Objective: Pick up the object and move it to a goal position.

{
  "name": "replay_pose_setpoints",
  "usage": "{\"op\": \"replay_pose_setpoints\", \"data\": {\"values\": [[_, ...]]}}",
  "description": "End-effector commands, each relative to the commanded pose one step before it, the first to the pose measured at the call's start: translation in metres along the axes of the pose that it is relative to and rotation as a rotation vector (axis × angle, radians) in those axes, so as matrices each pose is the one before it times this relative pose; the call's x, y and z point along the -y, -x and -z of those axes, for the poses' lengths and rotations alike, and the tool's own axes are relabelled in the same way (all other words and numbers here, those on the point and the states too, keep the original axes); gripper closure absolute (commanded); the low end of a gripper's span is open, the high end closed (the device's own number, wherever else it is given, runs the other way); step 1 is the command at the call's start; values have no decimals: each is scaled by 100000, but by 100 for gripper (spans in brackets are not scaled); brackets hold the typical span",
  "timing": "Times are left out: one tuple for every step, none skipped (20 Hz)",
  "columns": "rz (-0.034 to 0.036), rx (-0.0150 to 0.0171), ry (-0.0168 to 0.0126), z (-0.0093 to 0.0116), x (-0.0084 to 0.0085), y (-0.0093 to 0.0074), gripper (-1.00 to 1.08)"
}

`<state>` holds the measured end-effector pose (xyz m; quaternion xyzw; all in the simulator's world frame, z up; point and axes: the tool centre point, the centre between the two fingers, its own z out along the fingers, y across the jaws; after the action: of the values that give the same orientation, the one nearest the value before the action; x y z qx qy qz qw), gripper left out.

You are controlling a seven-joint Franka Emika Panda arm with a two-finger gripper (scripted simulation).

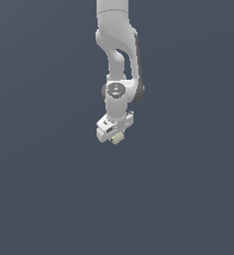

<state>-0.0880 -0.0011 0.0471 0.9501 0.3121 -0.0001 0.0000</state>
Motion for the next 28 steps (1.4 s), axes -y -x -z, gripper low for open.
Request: {"op": "replay_pose_setpoints", "data": {"values": [[-60,-68,71,704,-355,271,108],[0,0,0,388,-180,161,108],[0,0,0,443,-205,183,108],[0,0,0,499,-231,205,108],[0,0,0,557,-258,227,108],[0,0,0,613,-284,249,108],[0,0,0,668,-308,270,108],[49,-6,-48,706,-316,273,108],[0,0,0,769,-354,306,108],[0,0,0,816,-376,322,108],[20,-35,-56,856,-396,333,108],[0,0,0,901,-418,348,108],[0,0,0,884,-410,339,108],[13,-41,-54,844,-396,324,108],[0,0,0,809,-376,306,108],[0,0,0,771,-362,289,108],[0,0,0,733,-349,271,108],[0,0,0,692,-335,253,108],[0,0,0,644,-316,233,108],[0,0,0,590,-291,213,108],[0,0,0,535,-265,192,108],[0,0,0,479,-239,172,108],[0,0,0,424,-214,151,108],[0,0,0,369,-189,130,108],[0,0,0,313,-165,109,108],[0,0,0,258,-142,86,108],[-37,54,22,191,-128,67,108],[0,0,0,146,-97,42,108]]}}
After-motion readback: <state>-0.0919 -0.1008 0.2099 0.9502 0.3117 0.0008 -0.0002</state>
